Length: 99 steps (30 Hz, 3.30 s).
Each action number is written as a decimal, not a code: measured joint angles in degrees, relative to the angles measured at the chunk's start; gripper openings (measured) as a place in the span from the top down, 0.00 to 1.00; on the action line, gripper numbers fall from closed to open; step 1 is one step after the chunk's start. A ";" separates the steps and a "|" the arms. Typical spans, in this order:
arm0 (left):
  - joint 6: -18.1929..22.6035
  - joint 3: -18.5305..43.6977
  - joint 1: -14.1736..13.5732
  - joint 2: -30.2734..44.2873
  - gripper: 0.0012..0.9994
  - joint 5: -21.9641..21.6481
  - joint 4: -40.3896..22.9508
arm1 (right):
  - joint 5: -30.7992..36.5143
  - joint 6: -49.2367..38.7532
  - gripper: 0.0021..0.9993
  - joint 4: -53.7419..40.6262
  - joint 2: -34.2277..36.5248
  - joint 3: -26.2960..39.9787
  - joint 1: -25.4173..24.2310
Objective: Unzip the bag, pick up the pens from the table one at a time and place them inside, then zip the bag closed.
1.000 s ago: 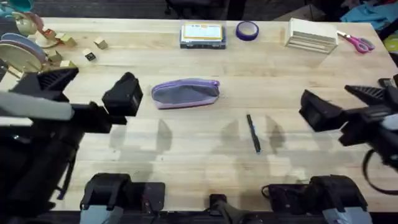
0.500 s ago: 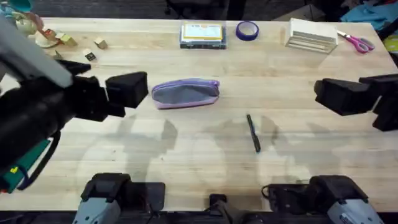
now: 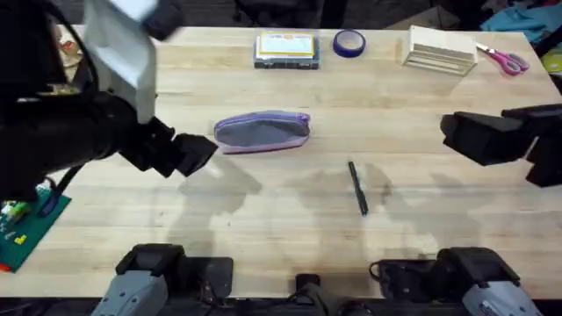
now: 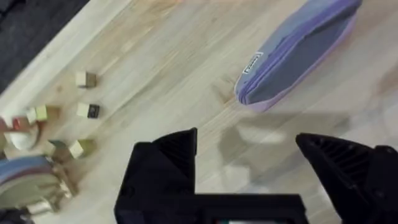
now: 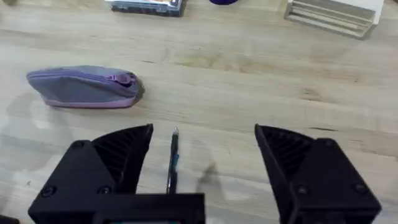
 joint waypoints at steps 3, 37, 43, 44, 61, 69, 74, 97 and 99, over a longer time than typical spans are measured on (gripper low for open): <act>7.45 0.00 0.00 1.46 0.01 0.63 0.02 | -0.17 0.00 0.00 -0.02 0.00 0.00 0.00; 49.67 0.00 21.70 32.19 0.01 38.07 3.48 | -0.32 0.01 0.00 0.90 -0.01 0.00 0.00; 50.59 0.00 21.66 33.32 0.01 38.96 3.41 | -0.32 0.02 0.00 0.92 -0.02 0.00 0.00; 50.68 0.00 21.66 33.32 0.01 39.12 3.41 | -0.35 0.02 0.00 0.92 0.00 0.00 0.00; 50.92 0.11 21.66 36.28 0.01 39.69 4.55 | -0.35 0.00 0.00 0.92 0.00 0.00 0.00; 50.96 0.11 21.65 42.49 0.01 41.70 5.41 | -0.35 0.01 0.00 0.92 0.00 0.00 0.00; 50.96 0.11 21.01 45.84 0.01 43.09 5.75 | -0.35 0.02 0.00 0.92 -0.02 0.00 0.00; 51.03 0.13 18.32 51.05 0.95 44.58 6.73 | -0.35 0.00 0.00 0.96 0.00 0.00 0.00; 51.01 0.13 18.32 51.05 0.96 44.60 6.73 | -0.37 0.00 0.00 0.96 0.00 0.00 0.00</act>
